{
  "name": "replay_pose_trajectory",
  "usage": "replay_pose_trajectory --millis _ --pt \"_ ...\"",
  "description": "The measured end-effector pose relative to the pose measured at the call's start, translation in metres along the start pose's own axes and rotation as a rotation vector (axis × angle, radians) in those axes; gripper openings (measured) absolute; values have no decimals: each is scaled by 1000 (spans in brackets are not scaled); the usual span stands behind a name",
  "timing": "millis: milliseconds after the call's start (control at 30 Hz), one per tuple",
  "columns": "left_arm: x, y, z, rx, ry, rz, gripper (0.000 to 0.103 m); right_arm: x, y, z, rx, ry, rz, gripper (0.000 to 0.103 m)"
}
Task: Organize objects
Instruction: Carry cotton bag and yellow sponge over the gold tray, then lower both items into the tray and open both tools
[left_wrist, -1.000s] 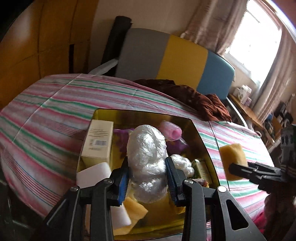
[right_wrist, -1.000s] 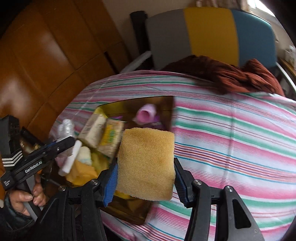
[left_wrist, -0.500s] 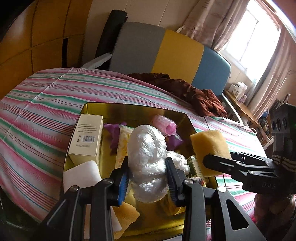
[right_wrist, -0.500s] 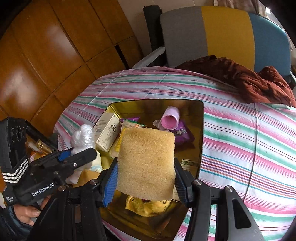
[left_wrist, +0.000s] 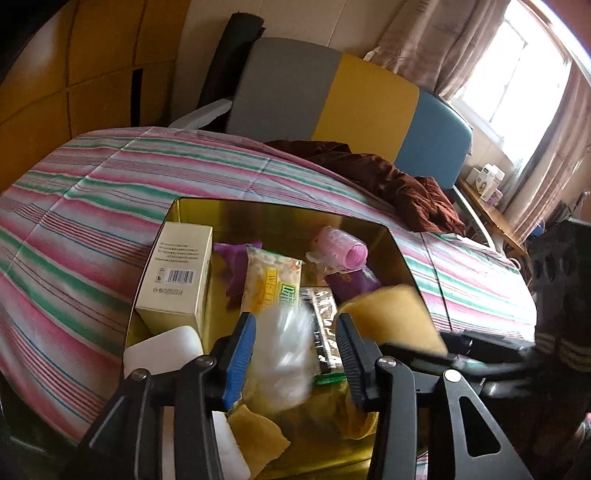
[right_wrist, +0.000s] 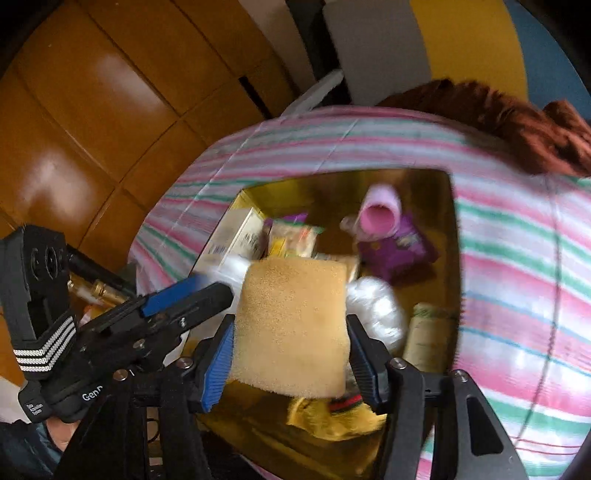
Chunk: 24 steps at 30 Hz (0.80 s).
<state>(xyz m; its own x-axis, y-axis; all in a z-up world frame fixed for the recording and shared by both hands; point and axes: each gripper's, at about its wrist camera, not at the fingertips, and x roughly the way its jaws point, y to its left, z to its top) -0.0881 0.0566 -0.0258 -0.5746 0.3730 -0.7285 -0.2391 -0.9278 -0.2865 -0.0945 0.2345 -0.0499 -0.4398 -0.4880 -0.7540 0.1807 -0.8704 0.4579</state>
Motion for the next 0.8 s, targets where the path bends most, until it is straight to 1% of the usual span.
replay_pose_trajectory --millis 33,133,267,367,400,533,633,667,733,800 --pt "0 1 0 -2 -2 6 46 3 1 -2 -4 10 6 61" --pt "-3 7 1 -15 -13 19 46 10 3 -9 -14 41 23 69" --pt "-8 6 2 -1 -34 38 46 4 5 -14 -15 43 47 71" --pt "-10 4 2 9 -40 46 51 0 10 -17 -41 58 101 73" --pt "-11 3 2 11 -44 53 54 -1 13 -19 -53 64 105 74" --pt "-14 0 2 24 -55 70 58 -6 17 -24 -71 55 53 75" --pt "-19 -4 1 40 -68 83 60 -14 18 -27 -74 28 3 78" --pt "-21 -5 1 47 -75 88 62 -17 18 -27 -76 15 -16 80" --pt "-26 -8 2 59 -93 95 68 -26 20 -29 -82 -21 -61 81" --pt "-31 -12 2 71 -109 104 71 -32 23 -31 -87 -45 -90 81"
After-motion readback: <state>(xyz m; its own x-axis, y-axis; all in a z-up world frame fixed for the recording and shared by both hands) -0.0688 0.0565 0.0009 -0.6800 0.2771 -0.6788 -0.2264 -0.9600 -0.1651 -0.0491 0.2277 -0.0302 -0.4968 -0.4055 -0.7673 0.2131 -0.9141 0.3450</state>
